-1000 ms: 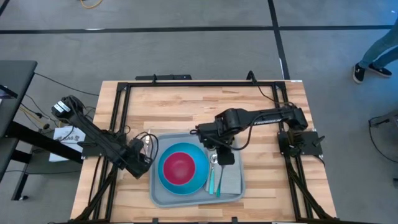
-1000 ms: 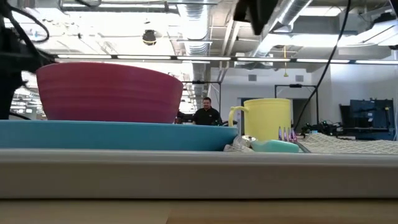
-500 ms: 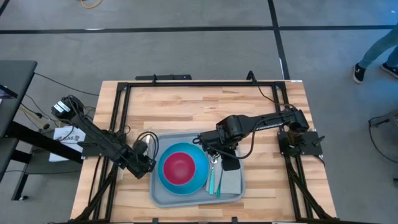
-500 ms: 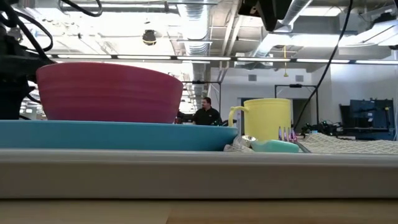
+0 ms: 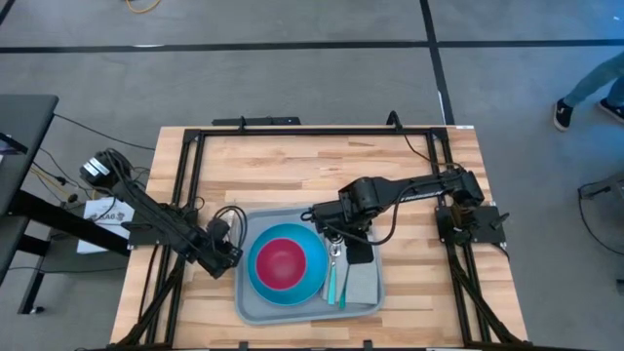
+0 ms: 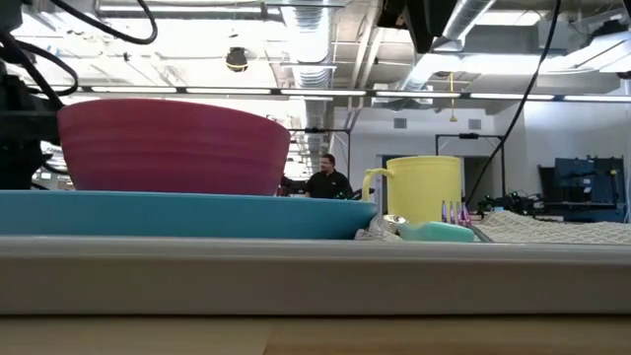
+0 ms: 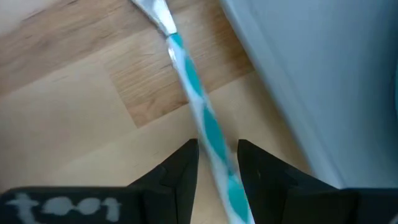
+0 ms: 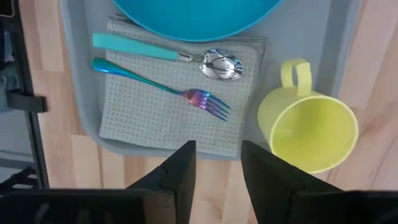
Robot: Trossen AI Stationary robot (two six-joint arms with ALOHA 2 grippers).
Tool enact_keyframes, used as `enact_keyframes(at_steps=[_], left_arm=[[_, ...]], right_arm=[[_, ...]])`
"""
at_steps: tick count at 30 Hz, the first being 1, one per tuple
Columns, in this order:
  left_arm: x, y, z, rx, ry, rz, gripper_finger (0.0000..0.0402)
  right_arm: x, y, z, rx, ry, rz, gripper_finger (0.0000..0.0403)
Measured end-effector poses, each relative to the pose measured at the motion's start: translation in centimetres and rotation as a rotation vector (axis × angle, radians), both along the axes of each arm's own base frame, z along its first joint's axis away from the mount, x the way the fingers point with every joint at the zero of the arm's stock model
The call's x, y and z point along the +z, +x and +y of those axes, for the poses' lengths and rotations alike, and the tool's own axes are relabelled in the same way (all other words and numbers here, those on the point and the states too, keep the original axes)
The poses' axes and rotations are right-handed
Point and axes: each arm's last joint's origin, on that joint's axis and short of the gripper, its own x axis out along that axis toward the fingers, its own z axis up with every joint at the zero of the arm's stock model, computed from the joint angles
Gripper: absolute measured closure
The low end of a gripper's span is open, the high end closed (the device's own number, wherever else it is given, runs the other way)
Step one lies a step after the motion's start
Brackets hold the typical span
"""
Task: Set up tray
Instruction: Put the patterned blue knife on the gray napkin on the gray tray to the right of the blue fork
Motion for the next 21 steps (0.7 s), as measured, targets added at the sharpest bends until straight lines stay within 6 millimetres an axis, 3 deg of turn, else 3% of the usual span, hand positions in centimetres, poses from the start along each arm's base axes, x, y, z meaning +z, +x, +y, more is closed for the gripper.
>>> enact_keyframes(at_steps=[12, 15, 19, 21], left_arm=[[-0.7, -1.0, 0.6, -0.074, 0.026, 0.101, 0.0292], [-0.7, -1.0, 0.6, -0.073, 0.031, 0.094, 0.0317], [-0.7, -1.0, 0.6, -0.089, 0.033, 0.105, 0.0378], [-0.7, -1.0, 0.6, -0.089, 0.033, 0.102, 0.0379]], right_arm=[[0.0, -0.3, 0.9, -0.001, -0.007, 0.005, 0.0284], [0.0, -0.4, 1.6, 0.016, -0.007, 0.005, 0.0284], [0.5, -1.1, 2.7, 0.011, -0.001, -0.006, 0.0285], [1.6, -2.1, 3.3, 0.032, 0.007, -0.035, 0.0285]])
